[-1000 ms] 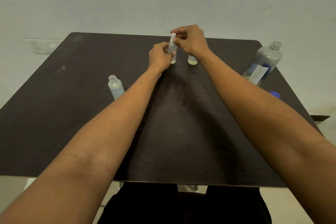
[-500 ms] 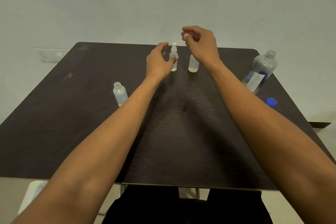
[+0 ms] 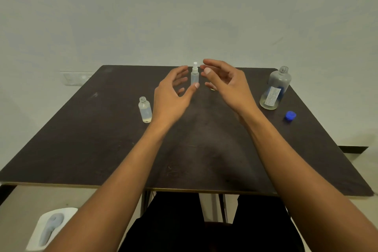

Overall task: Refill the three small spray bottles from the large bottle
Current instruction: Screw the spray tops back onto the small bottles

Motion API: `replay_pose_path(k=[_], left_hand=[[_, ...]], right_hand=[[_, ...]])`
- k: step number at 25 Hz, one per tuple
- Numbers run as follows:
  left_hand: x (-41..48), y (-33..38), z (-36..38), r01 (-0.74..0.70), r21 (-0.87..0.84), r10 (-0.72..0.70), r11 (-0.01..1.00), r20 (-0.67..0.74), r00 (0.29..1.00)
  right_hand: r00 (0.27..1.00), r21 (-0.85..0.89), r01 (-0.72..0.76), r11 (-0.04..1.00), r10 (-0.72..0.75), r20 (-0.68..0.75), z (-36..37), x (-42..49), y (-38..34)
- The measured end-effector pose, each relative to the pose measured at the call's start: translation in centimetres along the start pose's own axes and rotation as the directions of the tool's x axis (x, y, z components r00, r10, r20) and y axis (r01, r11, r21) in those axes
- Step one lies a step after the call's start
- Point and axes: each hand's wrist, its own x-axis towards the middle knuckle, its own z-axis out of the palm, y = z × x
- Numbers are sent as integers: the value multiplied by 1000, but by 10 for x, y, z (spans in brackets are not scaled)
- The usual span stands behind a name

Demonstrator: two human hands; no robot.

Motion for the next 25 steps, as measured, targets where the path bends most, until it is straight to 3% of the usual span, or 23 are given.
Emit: replay_pose_path(k=[9,13,16,20,25], left_hand=[[-43,6,-26,4,-4,-4,1000,6,1000],[-43,-1,-43,-8,46,11,999,-58,998],[-38,-17,-65,17,123,-1,992,-133,991],[-29,-52,-92,124,261,-80,957,-173,982],[-22,-96,-102,271,279,-257,922,-84,963]], right_hand=[[999,-7,32,999,-32,14,5,-37,-11],[994,-164,101,981,-93,55,15,-38,-8],[976,-326,186,927,-136,169,30,-41,0],[880,-482,406,777,-189,436,62,-42,14],[722,-549,578,604,-65,689,102,-39,35]])
